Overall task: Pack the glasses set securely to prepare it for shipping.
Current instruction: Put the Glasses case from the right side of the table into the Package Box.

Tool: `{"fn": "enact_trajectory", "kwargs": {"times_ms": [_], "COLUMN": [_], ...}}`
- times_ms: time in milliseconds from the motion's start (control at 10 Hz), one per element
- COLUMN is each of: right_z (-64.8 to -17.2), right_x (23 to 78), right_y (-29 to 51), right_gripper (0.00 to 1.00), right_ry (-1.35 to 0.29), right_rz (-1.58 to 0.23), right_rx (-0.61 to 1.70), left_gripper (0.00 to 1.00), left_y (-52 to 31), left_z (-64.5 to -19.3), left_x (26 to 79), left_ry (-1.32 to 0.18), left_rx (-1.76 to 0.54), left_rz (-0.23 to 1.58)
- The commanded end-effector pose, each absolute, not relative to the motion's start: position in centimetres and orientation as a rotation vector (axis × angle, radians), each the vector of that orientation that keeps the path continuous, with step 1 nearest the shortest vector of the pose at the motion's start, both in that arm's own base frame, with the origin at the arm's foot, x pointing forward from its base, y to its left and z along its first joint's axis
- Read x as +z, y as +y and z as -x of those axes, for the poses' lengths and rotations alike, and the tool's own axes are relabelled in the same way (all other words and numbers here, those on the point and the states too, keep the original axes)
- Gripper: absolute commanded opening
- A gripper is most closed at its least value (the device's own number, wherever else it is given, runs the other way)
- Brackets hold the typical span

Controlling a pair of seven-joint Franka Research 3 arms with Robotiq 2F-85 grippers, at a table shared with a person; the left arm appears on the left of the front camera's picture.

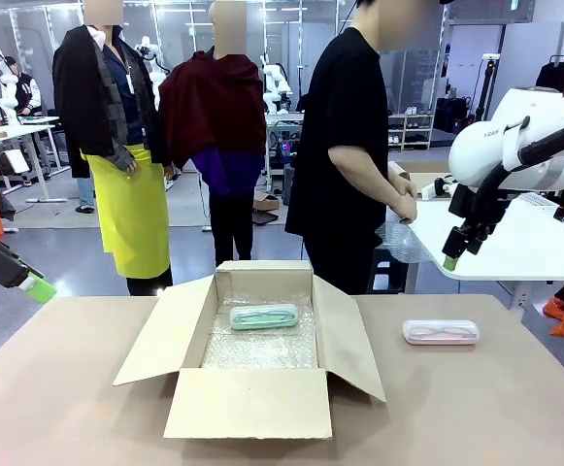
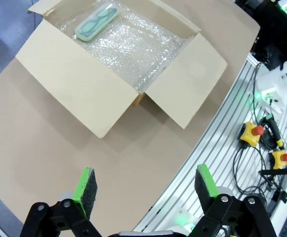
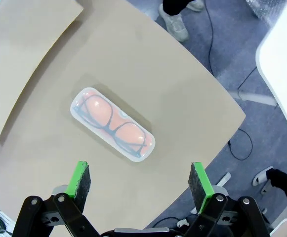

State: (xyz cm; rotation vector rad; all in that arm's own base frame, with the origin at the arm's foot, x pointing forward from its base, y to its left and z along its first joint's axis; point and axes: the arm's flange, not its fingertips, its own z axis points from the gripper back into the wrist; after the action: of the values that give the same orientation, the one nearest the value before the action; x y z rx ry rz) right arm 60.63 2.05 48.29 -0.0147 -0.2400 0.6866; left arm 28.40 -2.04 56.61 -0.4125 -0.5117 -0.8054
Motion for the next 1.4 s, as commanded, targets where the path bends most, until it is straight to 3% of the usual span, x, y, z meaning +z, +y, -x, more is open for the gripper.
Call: {"fn": "enact_trajectory", "kwargs": {"times_ms": [0,200,700,1300], "right_z": [-61.3,-61.0,-60.6,-60.8], "right_x": [48.2,47.8,45.3,44.6], "right_y": [2.0,2.7,3.4,4.1], "right_gripper": [1.00,1.00,1.00,1.00], "right_ry": [-0.224,-0.237,-0.135,-0.109], "right_rz": [0.016,-0.010,0.052,0.048], "right_rx": [0.835,1.100,1.473,1.475], "left_gripper": [1.00,1.00,1.00,1.00], "left_y": [-1.9,-1.9,-1.9,-1.9], "left_z": [-28.3,-28.3,-28.3,-28.3], "left_x": [56.6,56.6,56.6,56.6], "left_ry": [-0.508,-0.508,-0.508,-0.508], "left_rx": [-0.810,-0.810,-0.810,-0.810], "left_rz": [0.410,0.410,0.410,0.410]}}
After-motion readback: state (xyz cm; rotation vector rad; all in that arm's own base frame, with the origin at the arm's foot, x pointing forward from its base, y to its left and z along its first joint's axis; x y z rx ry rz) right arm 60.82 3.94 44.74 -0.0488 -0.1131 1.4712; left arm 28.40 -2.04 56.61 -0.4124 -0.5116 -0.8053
